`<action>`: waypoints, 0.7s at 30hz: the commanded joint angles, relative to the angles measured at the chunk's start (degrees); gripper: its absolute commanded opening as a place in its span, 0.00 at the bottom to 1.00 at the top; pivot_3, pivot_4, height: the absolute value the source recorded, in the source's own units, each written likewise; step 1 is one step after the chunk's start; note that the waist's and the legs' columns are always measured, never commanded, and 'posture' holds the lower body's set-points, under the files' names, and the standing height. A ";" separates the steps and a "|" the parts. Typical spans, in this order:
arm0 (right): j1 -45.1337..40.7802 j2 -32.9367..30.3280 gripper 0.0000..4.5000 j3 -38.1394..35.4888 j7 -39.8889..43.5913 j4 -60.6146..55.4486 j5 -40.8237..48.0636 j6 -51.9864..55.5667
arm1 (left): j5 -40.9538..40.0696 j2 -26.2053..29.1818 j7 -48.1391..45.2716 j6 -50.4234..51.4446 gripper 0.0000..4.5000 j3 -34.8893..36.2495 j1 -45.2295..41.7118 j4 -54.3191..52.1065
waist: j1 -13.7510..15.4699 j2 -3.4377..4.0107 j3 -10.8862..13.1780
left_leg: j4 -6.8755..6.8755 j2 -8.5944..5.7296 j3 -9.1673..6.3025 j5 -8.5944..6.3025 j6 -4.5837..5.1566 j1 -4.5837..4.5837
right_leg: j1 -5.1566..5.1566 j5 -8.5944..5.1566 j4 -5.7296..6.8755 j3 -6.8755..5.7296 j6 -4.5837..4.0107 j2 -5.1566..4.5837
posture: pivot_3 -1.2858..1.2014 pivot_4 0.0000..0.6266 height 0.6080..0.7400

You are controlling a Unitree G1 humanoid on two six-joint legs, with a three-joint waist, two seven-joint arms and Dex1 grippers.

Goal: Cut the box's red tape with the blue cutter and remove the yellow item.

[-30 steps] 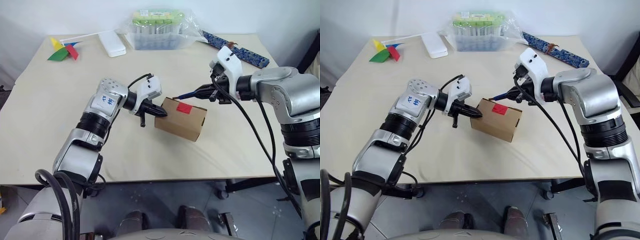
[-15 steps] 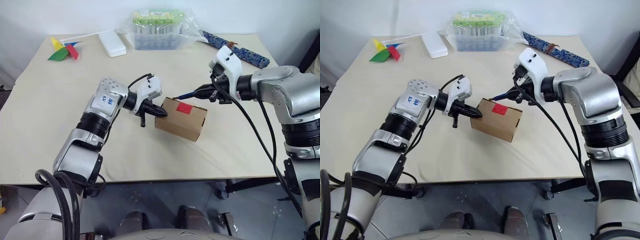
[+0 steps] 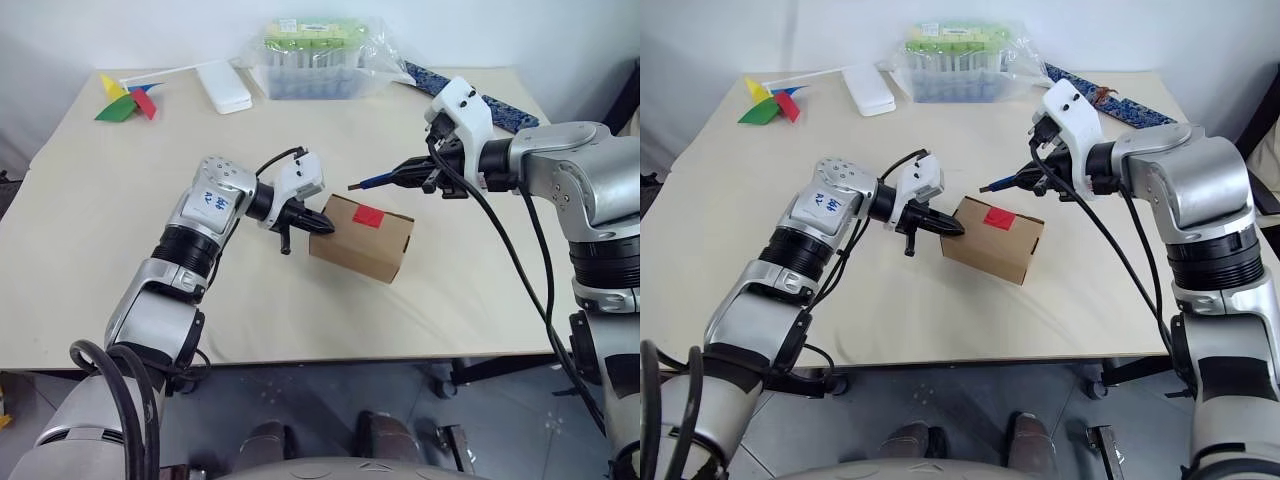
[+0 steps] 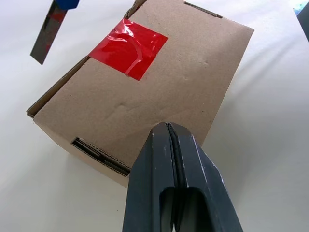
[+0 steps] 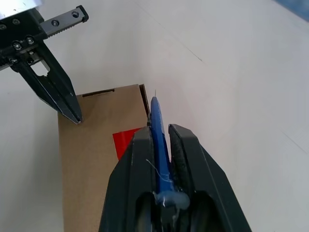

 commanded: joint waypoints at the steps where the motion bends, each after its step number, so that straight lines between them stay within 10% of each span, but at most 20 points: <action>1: 0.07 -1.06 0.04 -1.66 0.47 -1.62 0.43 -0.02 | 1.08 0.18 -0.29 0.18 0.00 -0.59 0.71 -0.68 | 0.00 0.00 0.00 | 0.00 0.00 0.00 0.00 0.00 0.00 | 0.00 0.00 0.00 0.00 0.00 0.00 | 0.52 0.24 1.00; 21: 1.71 -1.39 0.04 1.65 3.76 0.37 -1.52 -3.27 | 1.18 0.21 -0.11 0.09 0.00 -0.54 0.55 -0.35 | -0.04 0.00 0.00 | 0.00 0.00 0.00 0.00 0.00 0.00 | 0.00 0.00 0.00 0.00 0.00 0.00 | 0.52 0.24 1.00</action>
